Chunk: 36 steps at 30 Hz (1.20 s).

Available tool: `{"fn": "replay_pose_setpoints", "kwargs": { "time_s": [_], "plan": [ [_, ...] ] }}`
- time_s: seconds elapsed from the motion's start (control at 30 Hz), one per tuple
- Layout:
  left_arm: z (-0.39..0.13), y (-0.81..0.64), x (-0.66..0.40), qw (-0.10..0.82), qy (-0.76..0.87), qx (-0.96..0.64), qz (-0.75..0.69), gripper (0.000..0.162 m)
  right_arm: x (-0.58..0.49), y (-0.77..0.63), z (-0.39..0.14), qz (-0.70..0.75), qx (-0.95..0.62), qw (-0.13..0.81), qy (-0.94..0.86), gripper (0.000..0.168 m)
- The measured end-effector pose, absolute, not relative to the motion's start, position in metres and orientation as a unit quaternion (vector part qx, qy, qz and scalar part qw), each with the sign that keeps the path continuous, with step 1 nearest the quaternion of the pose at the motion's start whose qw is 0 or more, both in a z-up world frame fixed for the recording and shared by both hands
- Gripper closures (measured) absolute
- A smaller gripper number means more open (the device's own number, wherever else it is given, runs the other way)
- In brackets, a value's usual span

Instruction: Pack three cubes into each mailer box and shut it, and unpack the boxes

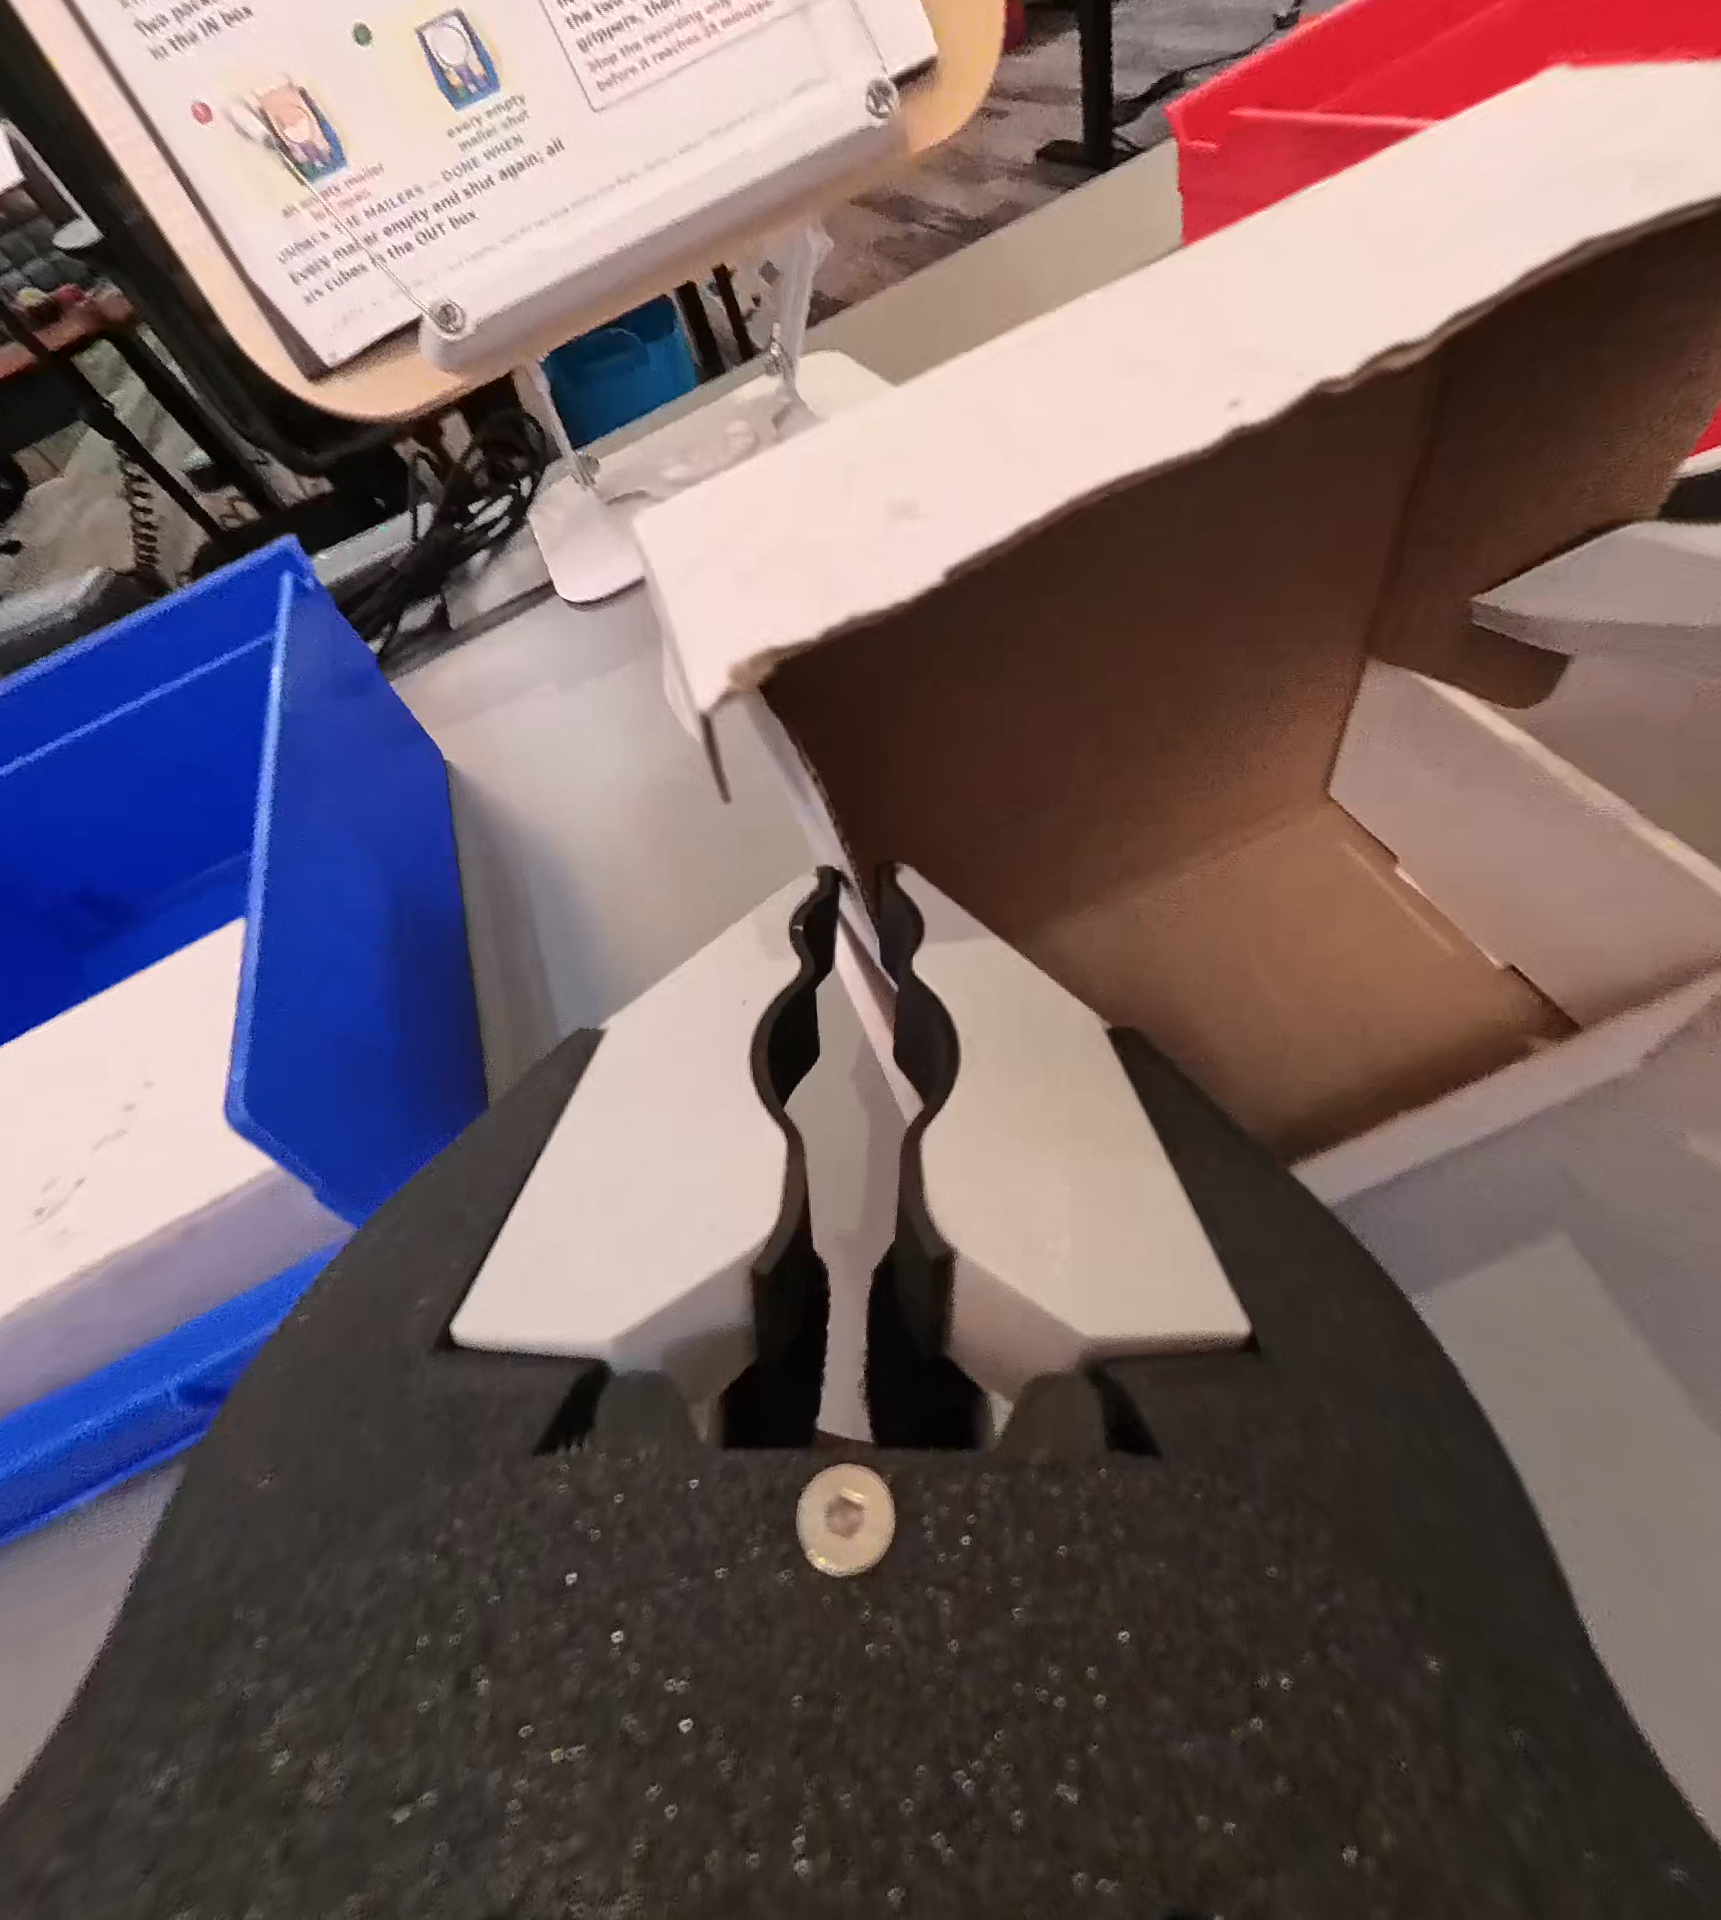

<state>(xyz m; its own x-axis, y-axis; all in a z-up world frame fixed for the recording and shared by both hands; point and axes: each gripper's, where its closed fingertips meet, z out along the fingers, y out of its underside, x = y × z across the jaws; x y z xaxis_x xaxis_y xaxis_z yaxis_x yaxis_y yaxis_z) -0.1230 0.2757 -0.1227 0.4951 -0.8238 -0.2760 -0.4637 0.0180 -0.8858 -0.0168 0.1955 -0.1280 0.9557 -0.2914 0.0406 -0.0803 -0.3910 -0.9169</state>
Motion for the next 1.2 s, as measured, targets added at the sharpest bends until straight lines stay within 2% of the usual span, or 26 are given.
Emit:
{"fn": "replay_pose_setpoints", "kwargs": {
  "time_s": [0.1,0.33,0.57,0.63,0.7,0.8,0.9,1.13,1.2],
  "plan": [
    [-0.129,0.263,-0.132,0.522,0.492,-0.677,-0.167,0.157,-0.022,0.189,-0.135,-0.127,-0.836,0.524,0.1,0.161],
    [-0.148,0.255,-0.136,0.5,0.532,-0.668,-0.141,0.156,-0.03,0.187,-0.155,-0.054,-0.862,0.489,0.12,0.159],
    [-0.16,0.271,-0.127,0.498,0.54,-0.665,-0.134,0.157,-0.018,0.209,-0.163,-0.059,-0.876,0.468,0.102,0.16],
    [-0.162,0.268,-0.134,0.495,0.537,-0.67,-0.134,0.132,-0.019,0.205,-0.161,-0.048,-0.872,0.476,0.1,0.154],
    [-0.16,0.265,-0.144,0.508,0.527,-0.669,-0.13,0.118,-0.026,0.194,-0.161,-0.033,-0.872,0.48,0.089,0.147],
    [-0.137,0.263,-0.147,0.54,0.506,-0.658,-0.141,0.111,-0.023,0.178,-0.151,-0.063,-0.87,0.487,0.054,0.136],
    [-0.117,0.257,-0.145,0.57,0.502,-0.634,-0.146,0.108,-0.029,0.163,-0.144,-0.059,-0.865,0.499,0.016,0.136],
    [-0.104,0.263,-0.135,0.596,0.504,-0.61,-0.136,0.116,-0.018,0.158,-0.116,-0.147,-0.826,0.544,-0.014,0.137],
    [-0.103,0.261,-0.129,0.593,0.515,-0.601,-0.146,0.139,-0.019,0.161,-0.112,-0.161,-0.819,0.55,-0.031,0.146]
  ]
}}
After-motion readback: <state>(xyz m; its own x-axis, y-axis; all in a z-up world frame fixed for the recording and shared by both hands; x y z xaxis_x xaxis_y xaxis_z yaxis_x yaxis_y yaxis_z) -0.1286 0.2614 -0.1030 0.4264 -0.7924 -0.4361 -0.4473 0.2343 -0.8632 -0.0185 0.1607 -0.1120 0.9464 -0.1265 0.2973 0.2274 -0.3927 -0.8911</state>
